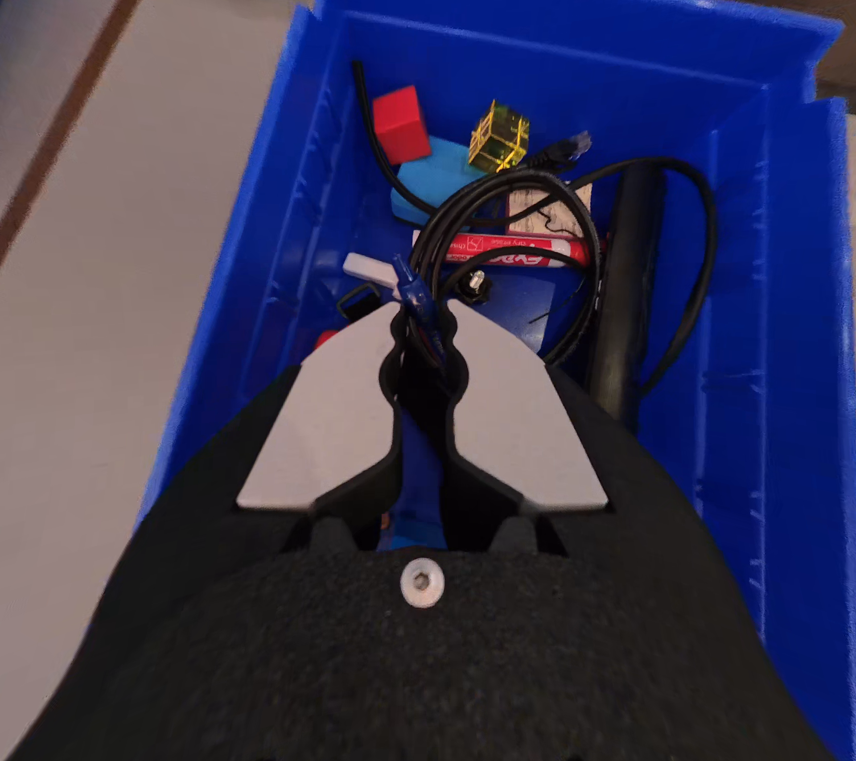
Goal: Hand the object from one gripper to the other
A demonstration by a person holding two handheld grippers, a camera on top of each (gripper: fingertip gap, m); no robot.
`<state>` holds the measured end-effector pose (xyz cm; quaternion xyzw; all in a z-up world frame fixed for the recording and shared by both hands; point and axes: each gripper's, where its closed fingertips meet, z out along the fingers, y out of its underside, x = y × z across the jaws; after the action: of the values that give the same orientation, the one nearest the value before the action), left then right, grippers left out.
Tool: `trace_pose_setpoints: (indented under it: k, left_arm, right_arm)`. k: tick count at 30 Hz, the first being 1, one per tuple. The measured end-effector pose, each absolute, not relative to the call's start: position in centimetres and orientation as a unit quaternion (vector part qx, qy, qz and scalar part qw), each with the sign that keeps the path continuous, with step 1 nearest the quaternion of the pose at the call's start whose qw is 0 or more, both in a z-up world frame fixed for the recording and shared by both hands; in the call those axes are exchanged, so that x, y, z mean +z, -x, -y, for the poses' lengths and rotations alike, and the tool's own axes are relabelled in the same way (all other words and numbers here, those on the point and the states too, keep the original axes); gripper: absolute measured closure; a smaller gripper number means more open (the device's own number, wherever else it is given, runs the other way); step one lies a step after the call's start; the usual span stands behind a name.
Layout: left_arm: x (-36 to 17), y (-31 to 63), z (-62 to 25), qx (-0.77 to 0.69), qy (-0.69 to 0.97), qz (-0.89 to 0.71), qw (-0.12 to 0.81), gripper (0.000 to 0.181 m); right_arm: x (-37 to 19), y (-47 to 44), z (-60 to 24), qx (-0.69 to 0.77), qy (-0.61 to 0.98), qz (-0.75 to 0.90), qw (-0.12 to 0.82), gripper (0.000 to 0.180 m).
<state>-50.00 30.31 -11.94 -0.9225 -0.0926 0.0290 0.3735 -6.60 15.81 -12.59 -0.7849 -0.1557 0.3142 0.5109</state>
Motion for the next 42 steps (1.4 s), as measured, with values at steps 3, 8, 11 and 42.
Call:
trace_pose_setpoints:
  k: [3, 8, 11, 42]
  left_arm:
    - [-9.8, 49.5, -30.3, 0.026, 0.910, 0.071, 0.407, 0.169]
    - [-5.4, 47.7, -30.1, -0.023, 0.874, 0.028, 0.484, 0.170]
    - [-2.6, 46.4, -29.8, -0.078, 0.848, 0.003, 0.524, 0.170]
    - [-1.8, 21.0, -20.1, -0.379, 0.779, -0.344, 0.362, 0.135]
  right_arm:
    - [-12.8, 7.5, -15.4, 0.293, 0.787, 0.184, 0.511, 0.157]
    - [-12.9, 9.2, -15.4, 0.254, 0.778, 0.243, 0.520, 0.157]
    - [-12.3, 10.3, -15.9, 0.251, 0.770, 0.262, 0.525, 0.157]
    - [-4.4, 10.8, -23.5, -0.125, 0.647, 0.511, 0.552, 0.168]
